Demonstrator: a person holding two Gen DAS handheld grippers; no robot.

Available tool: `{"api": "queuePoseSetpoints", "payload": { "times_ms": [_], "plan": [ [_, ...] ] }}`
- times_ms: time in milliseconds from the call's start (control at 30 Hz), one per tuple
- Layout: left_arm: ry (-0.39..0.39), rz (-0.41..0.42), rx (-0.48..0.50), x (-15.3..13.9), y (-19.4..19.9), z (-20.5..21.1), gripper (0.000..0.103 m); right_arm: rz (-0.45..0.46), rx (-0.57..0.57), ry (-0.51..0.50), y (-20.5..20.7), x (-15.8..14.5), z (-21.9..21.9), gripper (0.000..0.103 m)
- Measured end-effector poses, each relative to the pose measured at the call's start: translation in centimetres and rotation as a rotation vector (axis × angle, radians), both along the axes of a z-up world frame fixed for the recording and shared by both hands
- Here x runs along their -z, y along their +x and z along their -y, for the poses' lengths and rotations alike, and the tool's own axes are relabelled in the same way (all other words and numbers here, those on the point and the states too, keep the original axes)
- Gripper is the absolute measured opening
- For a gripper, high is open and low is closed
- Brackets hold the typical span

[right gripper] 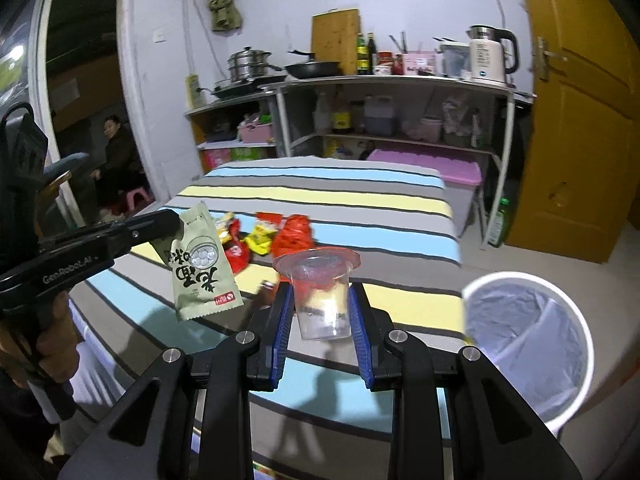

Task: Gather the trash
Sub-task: 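Carry the clear cup and green packet over the white bin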

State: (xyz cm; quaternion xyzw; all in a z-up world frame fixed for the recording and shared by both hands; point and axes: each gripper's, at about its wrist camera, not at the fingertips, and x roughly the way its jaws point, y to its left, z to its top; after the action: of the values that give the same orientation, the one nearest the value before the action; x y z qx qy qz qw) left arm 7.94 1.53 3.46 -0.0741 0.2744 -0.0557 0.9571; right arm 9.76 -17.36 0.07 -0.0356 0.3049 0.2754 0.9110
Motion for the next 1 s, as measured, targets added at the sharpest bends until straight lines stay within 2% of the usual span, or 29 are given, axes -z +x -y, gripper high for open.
{"api": "queuePoseSetpoints", "payload": {
  "times_ms": [533,1000],
  "plan": [
    [0.013,-0.002,0.176,-0.5,4.8,8.2,0.001,-0.008,0.194,0.002,1.1,0.6,7.4,0.029],
    [0.02,-0.035,0.265,0.6,9.2,13.7,0.001,-0.039,0.307,0.01,2.6,1.9,12.2,0.029]
  ]
}}
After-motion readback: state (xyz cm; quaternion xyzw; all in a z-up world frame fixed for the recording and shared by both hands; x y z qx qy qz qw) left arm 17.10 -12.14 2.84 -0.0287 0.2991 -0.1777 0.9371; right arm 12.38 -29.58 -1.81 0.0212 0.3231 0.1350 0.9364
